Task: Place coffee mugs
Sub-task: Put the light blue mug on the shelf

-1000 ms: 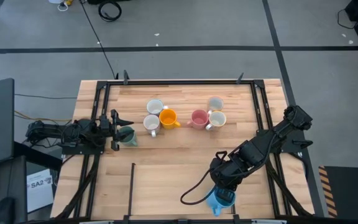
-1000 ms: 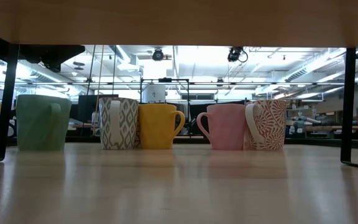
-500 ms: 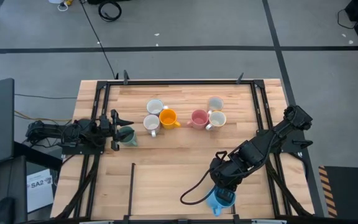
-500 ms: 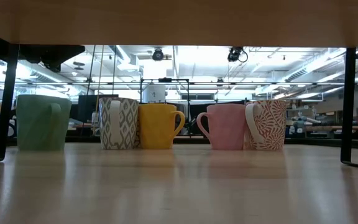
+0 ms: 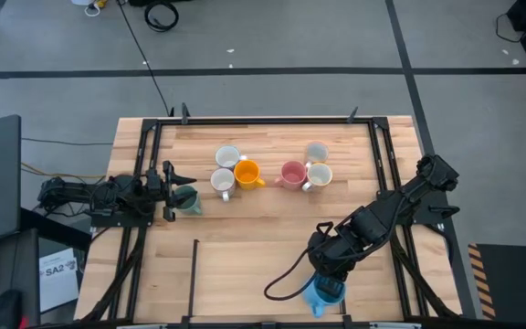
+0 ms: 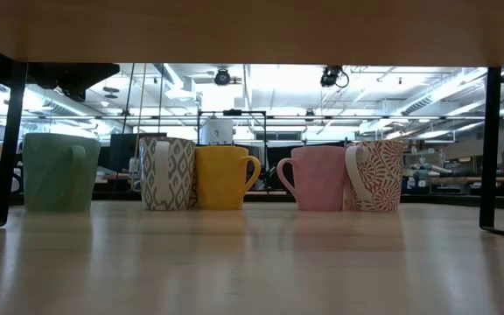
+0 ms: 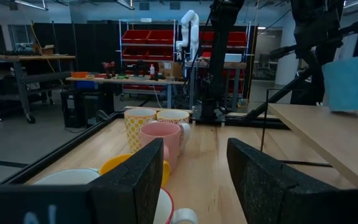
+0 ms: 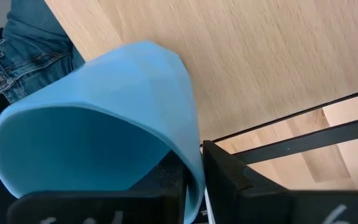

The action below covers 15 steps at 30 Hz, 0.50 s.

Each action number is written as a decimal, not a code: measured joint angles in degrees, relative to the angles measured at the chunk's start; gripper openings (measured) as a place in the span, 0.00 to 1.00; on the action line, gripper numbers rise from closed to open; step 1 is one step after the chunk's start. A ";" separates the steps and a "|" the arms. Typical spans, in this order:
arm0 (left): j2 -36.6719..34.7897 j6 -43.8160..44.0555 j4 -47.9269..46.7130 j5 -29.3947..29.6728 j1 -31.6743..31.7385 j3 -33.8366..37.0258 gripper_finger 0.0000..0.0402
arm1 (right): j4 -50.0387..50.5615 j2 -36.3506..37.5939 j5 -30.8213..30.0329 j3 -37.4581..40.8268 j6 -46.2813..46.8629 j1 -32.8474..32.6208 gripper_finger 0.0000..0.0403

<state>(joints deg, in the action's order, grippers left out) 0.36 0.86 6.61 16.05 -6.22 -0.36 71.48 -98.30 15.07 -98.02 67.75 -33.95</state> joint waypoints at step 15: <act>0.00 0.00 0.00 0.00 -0.02 0.00 0.46 | -3.17 -0.02 -0.44 0.02 0.19 0.18 0.24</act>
<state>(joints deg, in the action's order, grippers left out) 0.36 0.86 6.61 16.05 -6.24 -0.36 68.31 -98.32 14.63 -98.00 67.94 -33.77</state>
